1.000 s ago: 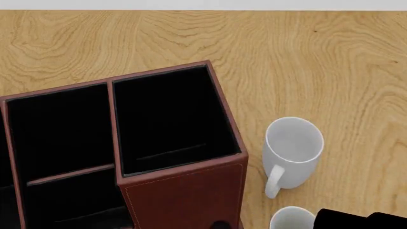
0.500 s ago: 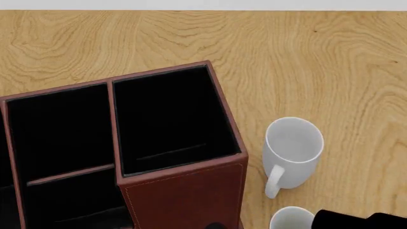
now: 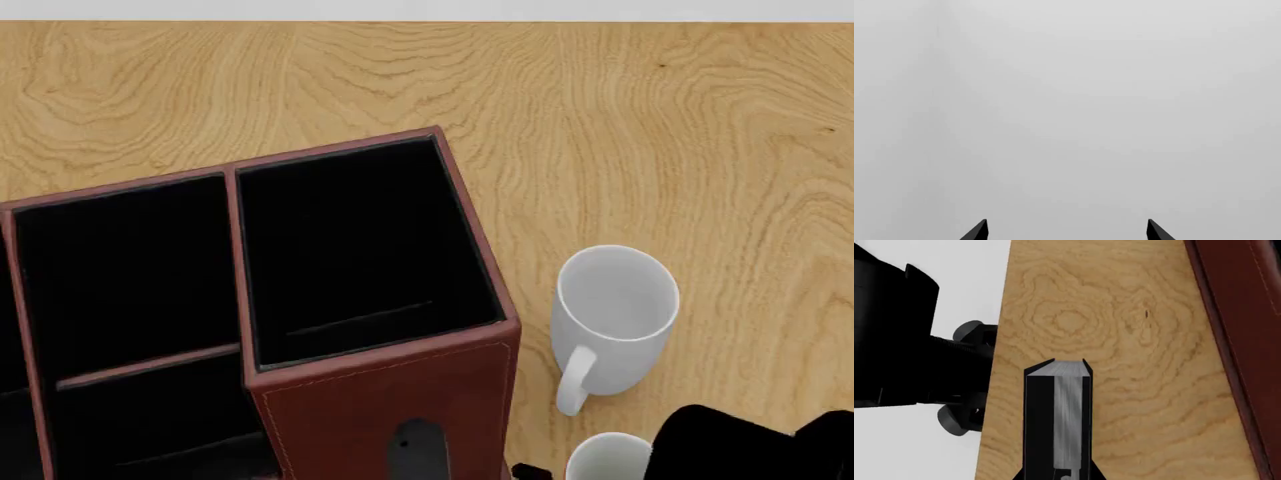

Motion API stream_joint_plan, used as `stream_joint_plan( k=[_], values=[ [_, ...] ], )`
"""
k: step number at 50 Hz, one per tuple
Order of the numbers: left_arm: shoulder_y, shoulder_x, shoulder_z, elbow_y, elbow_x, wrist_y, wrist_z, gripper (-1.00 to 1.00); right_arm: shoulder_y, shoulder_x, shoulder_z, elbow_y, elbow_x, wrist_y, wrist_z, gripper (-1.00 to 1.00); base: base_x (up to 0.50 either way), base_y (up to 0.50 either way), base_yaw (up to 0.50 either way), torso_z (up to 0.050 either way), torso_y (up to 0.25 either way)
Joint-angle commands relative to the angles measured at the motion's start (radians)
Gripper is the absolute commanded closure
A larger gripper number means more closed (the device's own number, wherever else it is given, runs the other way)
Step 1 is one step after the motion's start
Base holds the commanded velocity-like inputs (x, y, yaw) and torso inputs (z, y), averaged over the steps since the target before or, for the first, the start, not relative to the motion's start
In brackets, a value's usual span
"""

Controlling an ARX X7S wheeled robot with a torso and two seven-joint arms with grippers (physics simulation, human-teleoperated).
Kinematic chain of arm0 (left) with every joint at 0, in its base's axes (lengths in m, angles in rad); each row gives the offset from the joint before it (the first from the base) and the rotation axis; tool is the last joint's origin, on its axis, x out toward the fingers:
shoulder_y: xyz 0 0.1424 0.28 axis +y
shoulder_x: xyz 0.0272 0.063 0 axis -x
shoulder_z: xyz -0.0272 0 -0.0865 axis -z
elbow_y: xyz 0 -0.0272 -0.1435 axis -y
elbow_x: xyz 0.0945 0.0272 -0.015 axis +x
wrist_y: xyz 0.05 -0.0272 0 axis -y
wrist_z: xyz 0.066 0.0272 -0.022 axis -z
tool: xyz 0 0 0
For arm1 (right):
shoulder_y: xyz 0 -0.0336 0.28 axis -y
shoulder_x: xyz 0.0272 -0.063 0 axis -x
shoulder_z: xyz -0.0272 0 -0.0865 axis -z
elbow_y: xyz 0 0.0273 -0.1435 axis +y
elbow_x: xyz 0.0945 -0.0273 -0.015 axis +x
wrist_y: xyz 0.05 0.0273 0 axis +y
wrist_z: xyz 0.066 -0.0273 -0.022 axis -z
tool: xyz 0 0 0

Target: Pick up the book and place it in the right compartment of the caddy.

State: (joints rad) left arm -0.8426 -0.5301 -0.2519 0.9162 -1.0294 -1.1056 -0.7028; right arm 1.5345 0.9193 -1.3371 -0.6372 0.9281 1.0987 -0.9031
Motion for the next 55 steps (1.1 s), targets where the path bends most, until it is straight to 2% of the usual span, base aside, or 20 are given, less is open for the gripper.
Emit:
stream_joint_plan(
  k=[1,20,30,36,55],
  values=[
    [-0.005,-0.006,-0.002,0.004,-0.018,-0.001,-0.014,-1.0,0.043,0.008,0.104,-0.006,0.135,-0.004,0.025,1.0,0.0,0.0,0.0,0.0,0.0],
    [-0.006,-0.019,-0.006,0.009,-0.038,0.006,-0.032,-1.0,0.103,0.012,0.23,0.042,0.286,-0.029,0.08,1.0,0.0,0.0,0.0,0.0,0.0],
    [-0.001,-0.026,-0.006,0.007,-0.039,0.014,-0.035,-1.0,0.125,-0.009,0.293,0.096,0.352,-0.05,0.15,1.0,0.0,0.0,0.0,0.0,0.0],
    [0.003,-0.031,-0.009,0.008,-0.044,0.016,-0.04,-1.0,0.157,-0.003,0.37,0.133,0.484,-0.069,0.224,1.0,0.0,0.0,0.0,0.0,0.0],
    [-0.007,-0.052,-0.021,0.009,-0.071,0.018,-0.061,-1.0,0.248,-0.005,0.501,0.226,0.646,-0.135,0.319,1.0,0.0,0.0,0.0,0.0,0.0]
  ],
)
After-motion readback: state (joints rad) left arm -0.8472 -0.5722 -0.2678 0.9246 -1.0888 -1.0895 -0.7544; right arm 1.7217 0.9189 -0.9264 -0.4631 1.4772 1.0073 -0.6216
